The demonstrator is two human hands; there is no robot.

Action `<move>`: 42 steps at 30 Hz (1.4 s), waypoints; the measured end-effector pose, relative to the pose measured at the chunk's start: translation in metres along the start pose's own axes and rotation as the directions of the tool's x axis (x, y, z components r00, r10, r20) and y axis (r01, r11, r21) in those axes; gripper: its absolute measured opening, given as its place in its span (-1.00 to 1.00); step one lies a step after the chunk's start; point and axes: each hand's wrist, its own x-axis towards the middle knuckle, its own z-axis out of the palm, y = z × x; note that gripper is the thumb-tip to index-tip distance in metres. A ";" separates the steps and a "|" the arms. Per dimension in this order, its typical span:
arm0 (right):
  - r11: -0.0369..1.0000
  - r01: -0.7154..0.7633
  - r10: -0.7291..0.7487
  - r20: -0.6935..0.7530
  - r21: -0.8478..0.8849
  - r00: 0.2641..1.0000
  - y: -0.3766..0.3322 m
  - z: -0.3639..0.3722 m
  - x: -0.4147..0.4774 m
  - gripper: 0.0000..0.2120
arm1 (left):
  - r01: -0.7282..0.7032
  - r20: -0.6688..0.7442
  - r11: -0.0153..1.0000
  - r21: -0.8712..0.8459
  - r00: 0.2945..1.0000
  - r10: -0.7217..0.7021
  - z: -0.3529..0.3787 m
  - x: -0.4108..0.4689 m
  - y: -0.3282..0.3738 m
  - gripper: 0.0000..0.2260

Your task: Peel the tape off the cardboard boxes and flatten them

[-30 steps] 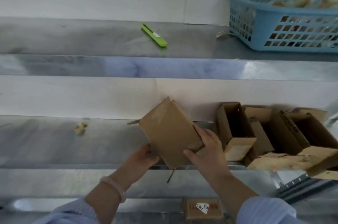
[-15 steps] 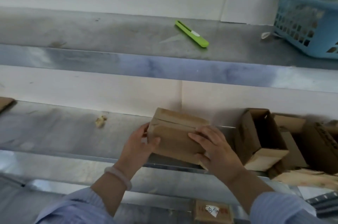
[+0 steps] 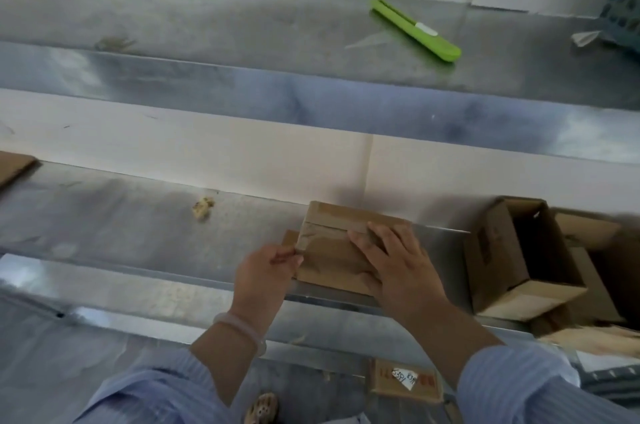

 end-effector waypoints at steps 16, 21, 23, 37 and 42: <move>1.000 -0.004 0.003 0.024 0.008 1.000 0.000 0.000 0.000 -0.34 | -0.084 0.265 0.979 0.185 0.964 0.033 -0.011 0.013 -0.005 -0.86; 1.000 -0.010 0.009 0.032 0.017 0.999 -0.001 -0.001 0.001 -0.34 | -0.119 0.243 0.980 0.158 0.967 0.078 -0.013 0.008 -0.006 -0.88; 1.000 -0.019 0.018 0.038 0.023 0.999 -0.002 -0.001 0.001 -0.35 | -0.118 0.155 0.985 0.126 0.983 0.098 -0.007 0.000 -0.007 -0.85; 1.000 -0.015 0.014 0.020 0.024 1.000 -0.002 0.003 -0.001 -0.36 | 0.433 0.437 0.552 -0.713 0.890 -0.135 -0.014 -0.011 -0.001 -0.88; 1.000 -0.012 0.012 0.015 0.024 1.000 -0.002 0.003 0.000 -0.36 | 0.405 0.387 0.513 -0.757 0.910 -0.146 -0.020 -0.006 0.009 -0.87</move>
